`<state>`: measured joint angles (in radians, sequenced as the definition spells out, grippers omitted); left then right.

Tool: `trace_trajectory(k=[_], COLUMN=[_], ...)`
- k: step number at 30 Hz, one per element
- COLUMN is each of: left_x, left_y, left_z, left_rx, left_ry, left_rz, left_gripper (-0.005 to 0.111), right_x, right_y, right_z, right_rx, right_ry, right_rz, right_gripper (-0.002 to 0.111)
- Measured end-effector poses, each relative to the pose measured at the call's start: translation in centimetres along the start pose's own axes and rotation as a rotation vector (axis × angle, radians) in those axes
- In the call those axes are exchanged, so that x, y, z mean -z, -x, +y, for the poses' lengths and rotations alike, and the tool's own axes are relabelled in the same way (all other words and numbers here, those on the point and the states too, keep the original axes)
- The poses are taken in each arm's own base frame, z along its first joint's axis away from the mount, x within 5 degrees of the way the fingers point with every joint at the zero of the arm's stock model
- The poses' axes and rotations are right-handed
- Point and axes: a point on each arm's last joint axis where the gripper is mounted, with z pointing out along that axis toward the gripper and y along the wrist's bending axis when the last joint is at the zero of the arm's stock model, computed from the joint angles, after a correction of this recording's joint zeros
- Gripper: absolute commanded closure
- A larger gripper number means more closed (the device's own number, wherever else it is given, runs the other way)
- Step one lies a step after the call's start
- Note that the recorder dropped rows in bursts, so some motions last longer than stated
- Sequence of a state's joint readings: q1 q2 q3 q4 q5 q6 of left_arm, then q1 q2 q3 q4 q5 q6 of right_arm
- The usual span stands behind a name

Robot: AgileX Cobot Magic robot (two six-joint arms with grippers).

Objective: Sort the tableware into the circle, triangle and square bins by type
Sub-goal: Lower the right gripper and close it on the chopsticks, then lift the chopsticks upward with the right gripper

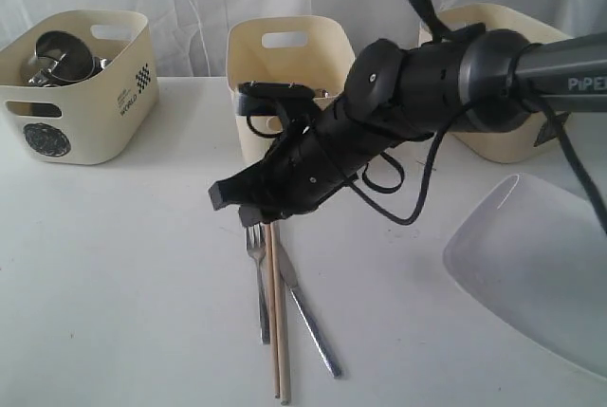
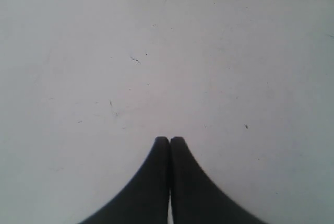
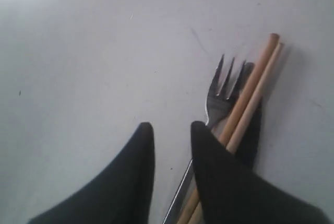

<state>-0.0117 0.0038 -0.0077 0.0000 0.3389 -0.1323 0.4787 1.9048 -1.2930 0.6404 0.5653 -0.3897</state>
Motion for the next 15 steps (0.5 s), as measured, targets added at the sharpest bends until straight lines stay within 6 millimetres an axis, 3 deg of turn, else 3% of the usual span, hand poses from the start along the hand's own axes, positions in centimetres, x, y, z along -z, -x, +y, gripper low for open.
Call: trace_trajectory(k=[3, 15], left_x=[0.0, 0.0], left_y=[0.0, 0.0], left_z=[0.0, 0.0], left_rx=[0.0, 0.0], left_ry=[0.0, 0.0], left_rz=[0.0, 0.0], left_gripper=[0.106, 0.106], right_x=[-1.2, -4.9], right_y=[-0.6, -1.3], right_z=[0.4, -1.4], right_rx=[0.035, 0.121], right_ry=[0.004, -0.071], right_rz=[0.03, 0.103], right_gripper=[0.058, 0.058])
